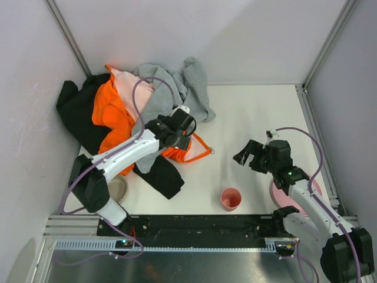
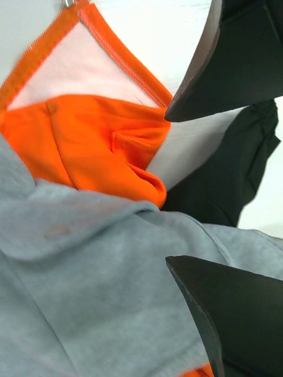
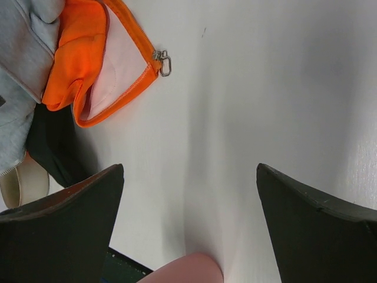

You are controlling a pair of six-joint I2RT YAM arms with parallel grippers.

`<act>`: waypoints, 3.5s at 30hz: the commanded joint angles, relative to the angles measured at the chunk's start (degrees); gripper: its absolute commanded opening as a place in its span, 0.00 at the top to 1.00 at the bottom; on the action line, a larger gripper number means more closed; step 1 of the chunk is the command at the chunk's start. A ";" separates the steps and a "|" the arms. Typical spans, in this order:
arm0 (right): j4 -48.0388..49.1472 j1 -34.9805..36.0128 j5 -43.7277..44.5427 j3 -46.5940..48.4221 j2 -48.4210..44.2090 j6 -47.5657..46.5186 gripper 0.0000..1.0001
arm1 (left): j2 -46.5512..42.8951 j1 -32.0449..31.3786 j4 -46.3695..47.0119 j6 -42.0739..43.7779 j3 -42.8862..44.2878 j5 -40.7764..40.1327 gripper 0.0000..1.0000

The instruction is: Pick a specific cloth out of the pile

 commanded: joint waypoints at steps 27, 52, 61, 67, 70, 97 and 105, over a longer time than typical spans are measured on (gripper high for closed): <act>-3.85 0.35 2.76 2.63 -0.72 -1.67 0.01 | 17.61 0.43 10.73 4.33 -4.49 9.28 0.07; -1.98 0.87 1.78 2.64 3.27 -1.29 0.01 | 0.61 2.09 5.36 6.76 -3.21 -9.56 0.92; -1.27 1.51 1.61 2.64 4.49 -1.36 0.01 | -0.19 10.41 3.95 2.93 -8.67 -1.85 0.67; -1.38 1.67 1.15 2.64 4.34 -1.01 0.01 | 3.54 10.73 3.66 3.11 -6.84 -0.82 0.32; -1.71 1.68 1.25 2.64 3.94 -1.09 0.01 | 5.38 10.80 3.69 2.94 -5.60 0.68 0.28; -1.80 1.72 1.02 2.64 3.89 -2.80 0.01 | 14.63 10.84 4.29 6.62 6.92 4.80 0.99; -1.20 1.68 0.45 2.64 5.07 -3.13 0.01 | 5.90 11.43 3.66 10.78 15.80 4.82 0.99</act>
